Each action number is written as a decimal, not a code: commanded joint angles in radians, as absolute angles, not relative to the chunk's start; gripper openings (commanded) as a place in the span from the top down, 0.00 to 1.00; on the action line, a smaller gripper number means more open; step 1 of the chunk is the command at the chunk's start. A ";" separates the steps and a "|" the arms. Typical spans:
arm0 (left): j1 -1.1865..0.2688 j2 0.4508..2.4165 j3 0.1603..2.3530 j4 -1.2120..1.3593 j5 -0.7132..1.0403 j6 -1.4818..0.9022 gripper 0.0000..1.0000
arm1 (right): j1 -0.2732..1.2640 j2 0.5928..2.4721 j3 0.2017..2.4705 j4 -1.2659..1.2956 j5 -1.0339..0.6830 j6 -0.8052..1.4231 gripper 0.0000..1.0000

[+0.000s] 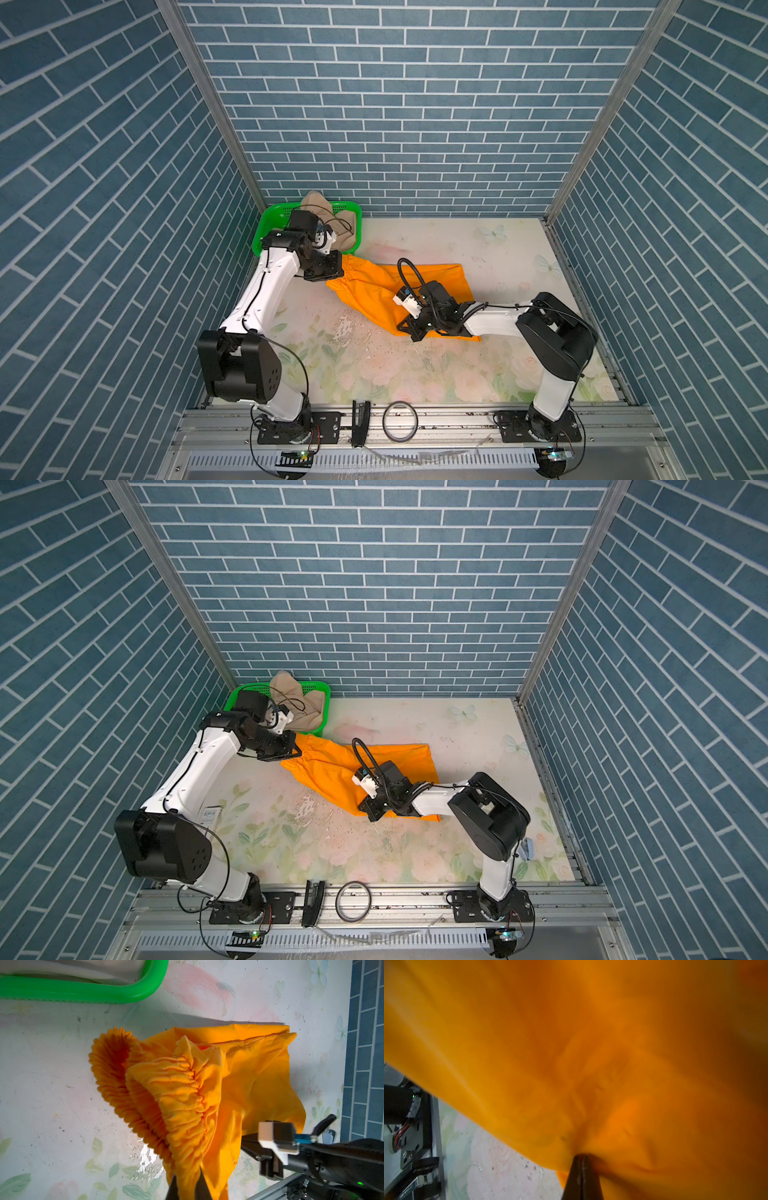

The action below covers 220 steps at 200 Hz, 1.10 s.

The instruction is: Fold and stack the shorts

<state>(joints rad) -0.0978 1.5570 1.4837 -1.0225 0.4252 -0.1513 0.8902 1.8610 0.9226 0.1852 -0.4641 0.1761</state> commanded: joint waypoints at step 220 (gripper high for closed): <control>-0.135 1.634 1.690 -1.186 0.355 -0.040 1.00 | 0.746 2.232 1.433 0.111 -0.398 0.114 1.00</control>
